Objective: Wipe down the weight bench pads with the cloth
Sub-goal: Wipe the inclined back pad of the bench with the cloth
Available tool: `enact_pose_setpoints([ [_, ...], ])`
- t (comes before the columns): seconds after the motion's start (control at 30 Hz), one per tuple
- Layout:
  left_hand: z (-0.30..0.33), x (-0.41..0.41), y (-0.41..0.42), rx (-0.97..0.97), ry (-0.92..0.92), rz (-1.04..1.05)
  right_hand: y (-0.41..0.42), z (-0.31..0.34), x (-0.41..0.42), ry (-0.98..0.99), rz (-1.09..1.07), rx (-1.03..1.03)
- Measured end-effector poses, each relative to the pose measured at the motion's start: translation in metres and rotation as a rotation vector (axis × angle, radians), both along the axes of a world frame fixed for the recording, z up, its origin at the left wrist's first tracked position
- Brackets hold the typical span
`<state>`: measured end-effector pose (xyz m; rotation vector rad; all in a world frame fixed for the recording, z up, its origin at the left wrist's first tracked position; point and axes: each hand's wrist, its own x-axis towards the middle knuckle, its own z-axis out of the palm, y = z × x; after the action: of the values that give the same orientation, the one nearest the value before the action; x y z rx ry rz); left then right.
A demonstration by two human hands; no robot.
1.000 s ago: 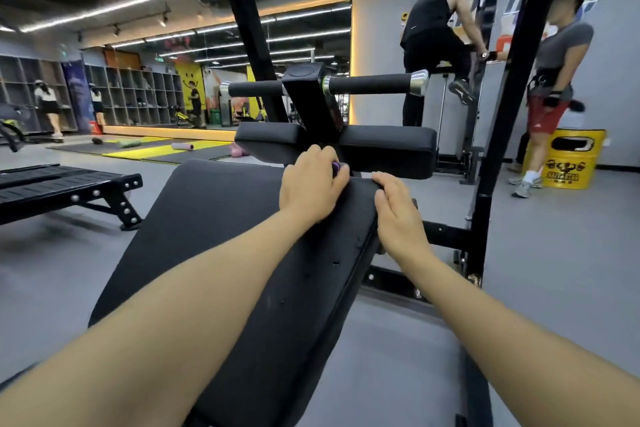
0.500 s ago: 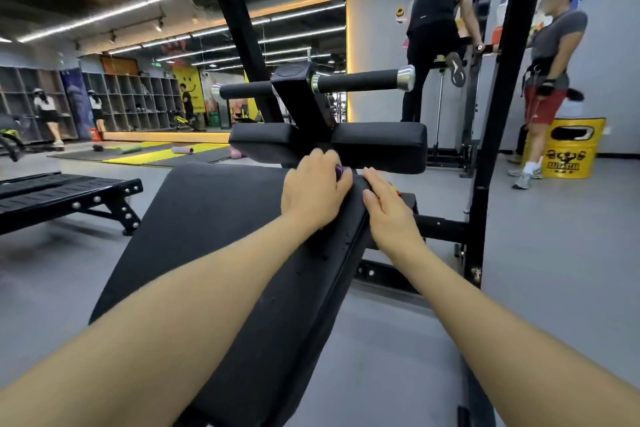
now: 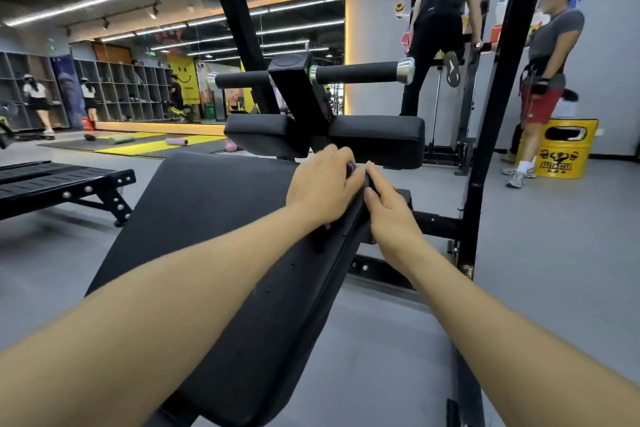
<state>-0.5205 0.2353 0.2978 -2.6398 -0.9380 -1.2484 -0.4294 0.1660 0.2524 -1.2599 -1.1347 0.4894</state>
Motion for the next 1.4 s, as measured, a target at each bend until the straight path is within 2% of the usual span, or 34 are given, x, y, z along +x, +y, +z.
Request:
enact_pose_setpoints([
  [0.13,0.019,0.024,0.013,-0.007,-0.048,0.16,0.002,-0.001,0.001,-0.004,0.02,-0.005],
  [0.33,-0.018,-0.012,-0.021,0.013,0.025,0.0,-0.015,-0.001,-0.002,0.0,-0.007,-0.13],
  [0.47,-0.01,0.001,-0.013,0.076,0.044,0.076,-0.019,-0.002,-0.001,-0.042,-0.009,-0.14],
  [0.6,0.005,0.02,-0.006,0.071,-0.007,0.172,-0.018,0.001,0.0,-0.121,-0.02,-0.161],
  [0.87,-0.056,-0.05,-0.055,0.099,0.1,0.029,-0.037,0.009,-0.008,-0.354,-0.097,-0.301],
  [0.97,-0.035,-0.028,-0.041,0.139,0.128,0.126,-0.036,0.01,-0.01,-0.408,-0.128,-0.342],
  [1.07,-0.018,-0.004,-0.024,0.099,0.085,0.231,-0.033,0.005,-0.011,-0.417,-0.131,-0.337],
  [1.17,-0.018,0.001,-0.026,0.089,0.027,0.245,-0.033,0.005,-0.012,-0.38,-0.142,-0.312],
  [1.4,-0.082,-0.074,-0.074,0.16,0.057,0.147,-0.045,0.007,-0.034,-0.447,-0.2,-0.307],
])
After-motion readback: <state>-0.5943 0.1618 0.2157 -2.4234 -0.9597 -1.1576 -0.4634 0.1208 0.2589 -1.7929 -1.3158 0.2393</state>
